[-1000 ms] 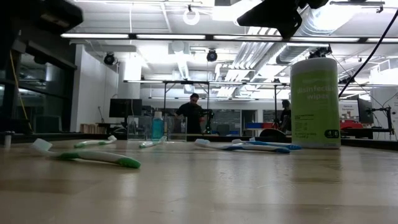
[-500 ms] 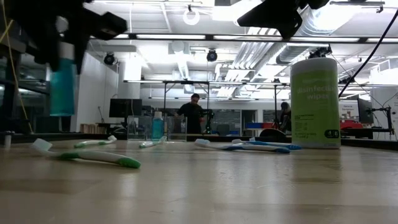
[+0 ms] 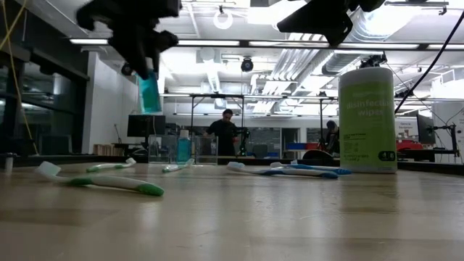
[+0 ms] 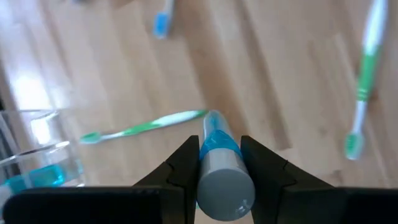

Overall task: Pick & Place toothbrushing station
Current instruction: Put the blue mouthwash into the middle section of the transparent organizer

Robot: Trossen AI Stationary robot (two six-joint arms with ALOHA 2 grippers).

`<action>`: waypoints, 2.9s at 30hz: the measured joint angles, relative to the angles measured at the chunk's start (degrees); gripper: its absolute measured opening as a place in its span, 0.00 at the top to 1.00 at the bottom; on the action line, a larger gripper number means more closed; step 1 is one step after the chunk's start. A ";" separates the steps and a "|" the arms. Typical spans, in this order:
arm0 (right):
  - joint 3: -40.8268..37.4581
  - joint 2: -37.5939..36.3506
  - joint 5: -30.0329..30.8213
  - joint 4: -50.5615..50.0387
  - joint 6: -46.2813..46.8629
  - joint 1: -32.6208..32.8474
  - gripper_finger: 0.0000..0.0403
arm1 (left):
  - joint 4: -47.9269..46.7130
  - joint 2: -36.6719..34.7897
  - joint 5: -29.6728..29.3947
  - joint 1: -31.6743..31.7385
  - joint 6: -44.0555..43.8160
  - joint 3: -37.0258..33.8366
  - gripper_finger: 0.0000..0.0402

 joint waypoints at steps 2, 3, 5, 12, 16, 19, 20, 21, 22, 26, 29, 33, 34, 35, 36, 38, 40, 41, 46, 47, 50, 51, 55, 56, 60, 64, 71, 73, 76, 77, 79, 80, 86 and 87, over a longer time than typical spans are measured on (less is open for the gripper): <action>0.01 0.00 -0.02 -0.02 0.00 0.01 0.44 | 0.54 -0.02 1.65 4.16 2.55 0.70 0.78; 0.01 0.00 -0.01 -0.05 0.00 0.02 0.44 | 0.73 -0.02 2.28 6.13 4.00 1.07 0.78; 0.00 0.00 -0.01 -0.10 0.00 0.01 0.44 | 1.22 0.22 3.48 9.64 7.03 2.01 0.78; 0.00 0.00 0.00 -0.33 -0.02 0.02 0.44 | 1.95 3.01 5.60 19.81 12.51 6.99 0.78; 0.00 0.00 0.01 -0.39 -0.02 0.01 0.44 | 1.84 5.73 7.86 24.07 14.70 9.70 0.78; 0.00 0.00 0.00 -0.39 -0.02 0.02 0.44 | 1.33 8.20 8.09 26.54 16.34 11.85 0.78; 0.00 0.00 0.00 -0.39 0.00 0.02 0.44 | 1.11 9.10 8.15 27.31 16.87 12.65 0.78; 0.00 0.00 0.00 -0.41 -0.01 0.01 0.44 | 0.85 10.02 8.11 28.10 17.32 13.38 0.78; 0.00 0.00 0.00 -0.42 0.00 0.00 0.44 | 0.47 10.92 8.11 28.85 17.53 14.09 0.78; 0.00 0.00 0.00 -0.42 -0.02 0.02 0.44 | 0.09 13.57 8.09 31.99 18.94 16.36 0.78; 0.00 0.00 0.00 -0.45 -0.01 0.02 0.44 | 0.12 14.78 8.12 34.35 19.22 17.24 0.78; 0.00 0.00 0.00 -0.55 -0.02 0.02 0.44 | 0.14 15.78 9.14 37.23 19.48 17.46 0.78; 0.00 0.00 0.00 -0.57 -0.02 0.02 0.44 | 0.15 16.00 9.33 37.92 19.50 17.46 0.78; 0.00 0.00 0.00 -0.55 -0.02 0.01 0.44 | 0.40 16.20 9.44 38.41 19.70 17.46 0.78; 0.00 0.00 0.00 -0.56 -0.02 0.01 0.44 | 0.73 16.41 9.45 38.79 20.05 17.46 0.78; 0.00 0.00 0.00 -0.57 0.00 0.00 0.44 | 1.18 16.78 9.54 39.47 20.43 17.46 0.78; 0.00 0.00 0.00 -0.57 0.00 0.02 0.44 | 1.81 17.36 10.08 39.83 20.60 17.46 0.78; 0.00 0.00 0.00 -0.57 -0.02 0.02 0.44 | 1.94 17.70 10.41 39.98 20.70 17.46 0.78; 0.00 0.00 0.00 -0.55 0.00 0.00 0.44 | 2.42 20.38 10.48 40.20 21.61 17.45 0.78; 0.00 0.00 0.00 -0.59 0.00 0.02 0.44 | 2.61 20.90 10.42 40.20 21.88 17.45 0.78; 0.00 0.00 0.00 -0.70 0.00 0.02 0.44 | 3.89 22.16 9.44 40.20 22.01 17.42 0.78; 0.00 0.00 0.00 -0.70 0.00 0.00 0.44 | 4.54 22.41 9.16 40.23 21.99 17.34 0.78; 0.00 0.00 0.00 -0.77 0.00 0.02 0.44 | 6.03 22.25 9.20 40.48 22.41 17.44 0.78; 0.00 0.00 0.00 -0.81 0.00 0.02 0.44 | 5.86 22.25 9.18 40.51 22.40 17.44 0.78; 0.00 0.00 0.00 -0.83 0.00 0.01 0.44 | 5.42 22.27 9.72 40.87 21.95 17.40 0.78; 0.00 0.00 0.00 -0.83 0.00 0.00 0.44 | 5.33 22.27 10.89 40.90 21.91 17.40 0.78; 0.00 0.00 0.00 -0.85 0.02 0.02 0.44 | 4.93 24.05 11.59 41.09 21.31 17.40 0.78; 0.00 0.00 -0.05 -0.87 0.17 0.02 0.44 | 4.93 25.32 11.36 41.20 21.08 17.40 0.78; 0.00 0.00 -1.43 -0.86 0.22 0.02 0.44 | 4.89 27.15 9.75 41.22 21.08 17.36 0.78; 0.00 0.00 -1.53 -0.87 0.22 0.02 0.44 | 4.97 27.63 9.14 41.22 21.10 17.36 0.78; 0.00 0.00 -1.53 -0.85 0.51 0.02 0.44 | 4.98 28.39 9.05 41.22 21.06 17.36 0.78; 0.00 0.00 -1.55 -0.87 0.82 0.02 0.44 | 5.06 28.74 9.03 41.22 20.83 17.36 0.78; 0.00 0.00 -1.53 -0.98 1.07 0.02 0.44 | 5.09 29.46 8.35 41.09 19.54 17.33 0.74; 0.00 0.00 -1.53 -0.97 1.07 0.02 0.44 | 5.20 29.46 7.68 40.90 19.20 17.33 0.72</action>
